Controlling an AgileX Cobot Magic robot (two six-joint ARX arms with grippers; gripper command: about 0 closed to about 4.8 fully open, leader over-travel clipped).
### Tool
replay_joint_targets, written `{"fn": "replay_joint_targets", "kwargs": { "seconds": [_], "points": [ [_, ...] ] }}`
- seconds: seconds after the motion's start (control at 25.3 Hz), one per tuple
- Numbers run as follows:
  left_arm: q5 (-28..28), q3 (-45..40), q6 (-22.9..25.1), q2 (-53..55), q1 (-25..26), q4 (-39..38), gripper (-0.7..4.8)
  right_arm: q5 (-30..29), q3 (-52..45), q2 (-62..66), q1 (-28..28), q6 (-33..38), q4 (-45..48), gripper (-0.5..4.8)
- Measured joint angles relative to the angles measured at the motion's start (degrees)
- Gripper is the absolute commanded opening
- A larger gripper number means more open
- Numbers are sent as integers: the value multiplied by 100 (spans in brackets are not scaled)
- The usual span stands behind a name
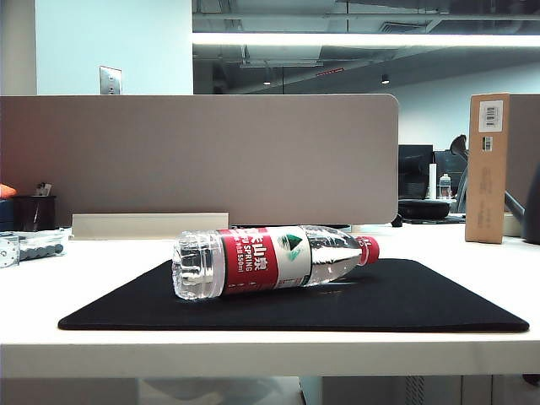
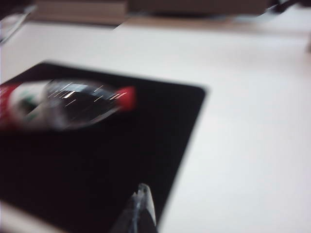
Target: Stand the plastic bottle up on the black mouse pad.
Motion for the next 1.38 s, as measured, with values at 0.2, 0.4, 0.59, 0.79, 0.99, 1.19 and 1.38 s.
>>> {"fn": "replay_joint_targets", "kwargs": {
  "seconds": [0.2,0.4,0.59,0.79,0.99,1.19,1.38],
  "points": [
    [1010,321,-190,103,-149,-111,-5,-9,0,203,927,0,-7,-1],
    [1051,1386,612,1021,-708,-636,-5,-13,0,201,1005,-2,-7,-1],
    [997,3123,2074,3873,-2087,-1333,-2,-13,0,199,1003,0,-7,-1],
    [315,5066,2957,6489,-3182,-2282,169,-11,0,192,1003,0,-7,-1],
    [-111,6881,3696,8500,-3646,-3685,186,-13,0,173,1003,0,-9,-1],
    [-1228,8926,4472,10397,-4037,-5626,479,-13,0,61,992,-2,9,-1],
    [-1534,9648,4865,11224,-4087,-6435,479,-13,0,-76,992,-2,7,-1]
  ]
}}
